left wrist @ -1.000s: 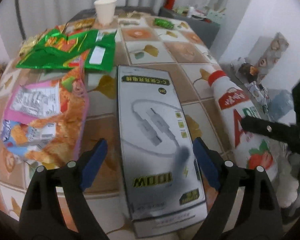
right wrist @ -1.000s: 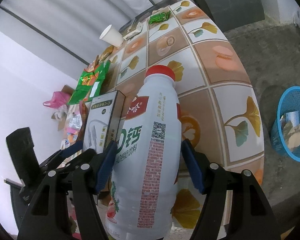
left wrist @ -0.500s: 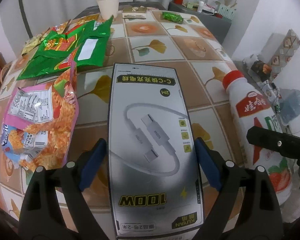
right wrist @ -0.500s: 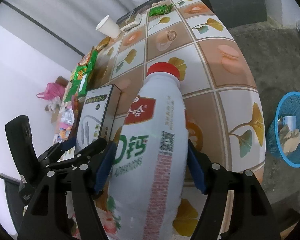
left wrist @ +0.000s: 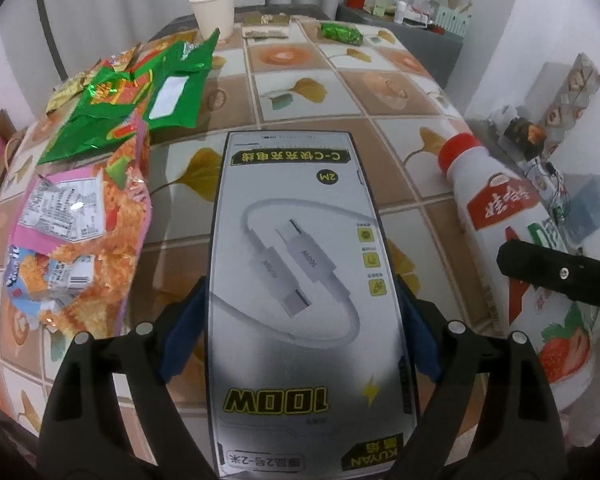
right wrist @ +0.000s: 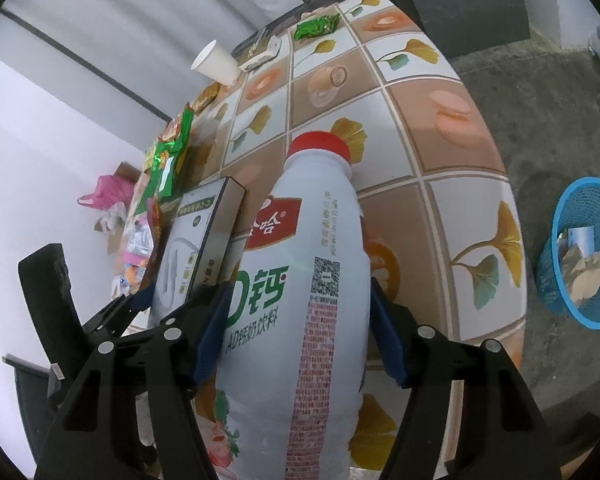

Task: Collect trash
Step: 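Carry the charger box and bottle over the wastebasket with both tools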

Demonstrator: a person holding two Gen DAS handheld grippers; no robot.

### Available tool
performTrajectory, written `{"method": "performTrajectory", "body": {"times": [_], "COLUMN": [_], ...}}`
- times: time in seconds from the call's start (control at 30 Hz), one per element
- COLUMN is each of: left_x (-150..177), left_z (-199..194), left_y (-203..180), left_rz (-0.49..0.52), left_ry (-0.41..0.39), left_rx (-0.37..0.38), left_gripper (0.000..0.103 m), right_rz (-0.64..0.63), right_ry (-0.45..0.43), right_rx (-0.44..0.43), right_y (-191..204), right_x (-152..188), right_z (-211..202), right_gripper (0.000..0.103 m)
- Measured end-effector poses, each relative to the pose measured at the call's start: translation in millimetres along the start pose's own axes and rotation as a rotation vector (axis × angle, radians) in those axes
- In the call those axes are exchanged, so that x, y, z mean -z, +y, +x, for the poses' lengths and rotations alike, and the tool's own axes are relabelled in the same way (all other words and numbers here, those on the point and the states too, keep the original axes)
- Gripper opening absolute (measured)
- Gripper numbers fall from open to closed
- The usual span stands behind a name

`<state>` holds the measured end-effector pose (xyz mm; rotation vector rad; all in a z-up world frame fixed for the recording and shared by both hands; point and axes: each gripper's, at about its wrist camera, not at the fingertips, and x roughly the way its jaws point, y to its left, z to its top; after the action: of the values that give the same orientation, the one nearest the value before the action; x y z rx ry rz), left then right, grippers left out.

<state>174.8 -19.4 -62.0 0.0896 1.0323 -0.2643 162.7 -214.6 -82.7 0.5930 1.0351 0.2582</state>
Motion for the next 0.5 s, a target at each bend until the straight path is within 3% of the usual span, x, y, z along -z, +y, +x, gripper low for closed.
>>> {"method": "performTrajectory", "body": {"times": [0.3,0.5], "left_x": [-1.7,-9.3], "left_z": [-31.1,-53.6], "left_y": [-11.0,-38.8], "left_rz": [-0.008,0.031], "left_ry": [-0.064,-0.108], "left_rx": [0.033,0.086], "left_gripper": [0.082,0.082], "right_rz": [0.022,0.044], "right_ry": [-0.053,-0.115], "right_rx": [-0.027,-0.04], "right_y": [-9.8,-23.8], "right_x": [4.6,5.2], "right_z": [-23.4,-52.2], "right_gripper": [0.062,0.062]}}
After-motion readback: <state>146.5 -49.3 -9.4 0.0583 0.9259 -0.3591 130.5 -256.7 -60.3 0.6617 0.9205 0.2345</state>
